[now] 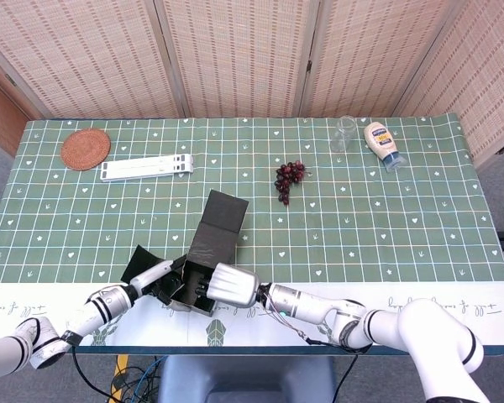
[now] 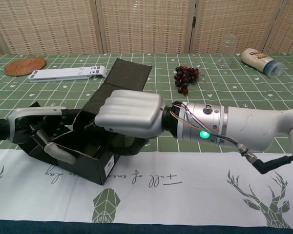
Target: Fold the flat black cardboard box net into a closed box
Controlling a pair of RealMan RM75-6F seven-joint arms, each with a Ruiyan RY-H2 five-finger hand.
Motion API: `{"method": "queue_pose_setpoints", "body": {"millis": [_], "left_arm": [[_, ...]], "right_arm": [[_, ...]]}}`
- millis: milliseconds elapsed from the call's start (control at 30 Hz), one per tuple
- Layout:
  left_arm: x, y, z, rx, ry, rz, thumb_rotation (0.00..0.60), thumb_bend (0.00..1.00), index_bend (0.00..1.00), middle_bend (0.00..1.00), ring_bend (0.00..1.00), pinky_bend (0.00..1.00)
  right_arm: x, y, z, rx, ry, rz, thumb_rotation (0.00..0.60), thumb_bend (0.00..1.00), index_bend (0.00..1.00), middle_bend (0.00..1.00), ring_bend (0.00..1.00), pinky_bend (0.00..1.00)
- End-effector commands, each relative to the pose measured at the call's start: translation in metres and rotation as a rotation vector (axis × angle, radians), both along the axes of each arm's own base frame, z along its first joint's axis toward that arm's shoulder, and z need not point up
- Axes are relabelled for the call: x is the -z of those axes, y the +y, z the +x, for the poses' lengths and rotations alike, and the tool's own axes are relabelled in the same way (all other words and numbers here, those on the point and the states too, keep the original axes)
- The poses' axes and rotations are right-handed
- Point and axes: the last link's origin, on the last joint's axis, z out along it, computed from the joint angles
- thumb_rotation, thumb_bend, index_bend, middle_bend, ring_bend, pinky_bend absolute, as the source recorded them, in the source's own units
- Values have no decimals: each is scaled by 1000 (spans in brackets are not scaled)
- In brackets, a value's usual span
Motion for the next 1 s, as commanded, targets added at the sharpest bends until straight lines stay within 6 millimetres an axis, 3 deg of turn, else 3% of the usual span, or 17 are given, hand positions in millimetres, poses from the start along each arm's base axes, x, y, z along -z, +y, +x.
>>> {"method": "queue_pose_setpoints", "body": {"millis": [33,533,733,900,1000], "left_arm": [[0,0,1,3,-4,-5,600,102,2,72,620,630],[-1,-1,1,-4,-20,-14,600,102,2,72,622,630],[-1,-2,1,-5,-19,-18,600,102,2,71,623,630],[-1,-1,1,-9,-19,-10,600,102,2,72,624,630],[-2,1,1,-12,-21,1,600,102,3,71,624,630]], "right_arm": [[-1,-1,4,-4,16,11,600,526,425,478,775,1000],[-3,-3,10,-7,51,37,600,658,663,698,807,1000],[-4,-3,9,-6,55,37,600,671,706,743,818,1000],[-7,-4,7,-7,60,32,600,647,683,625,818,1000],[-12,-8,6,-10,61,5,600,546,499,478,814,1000]]}}
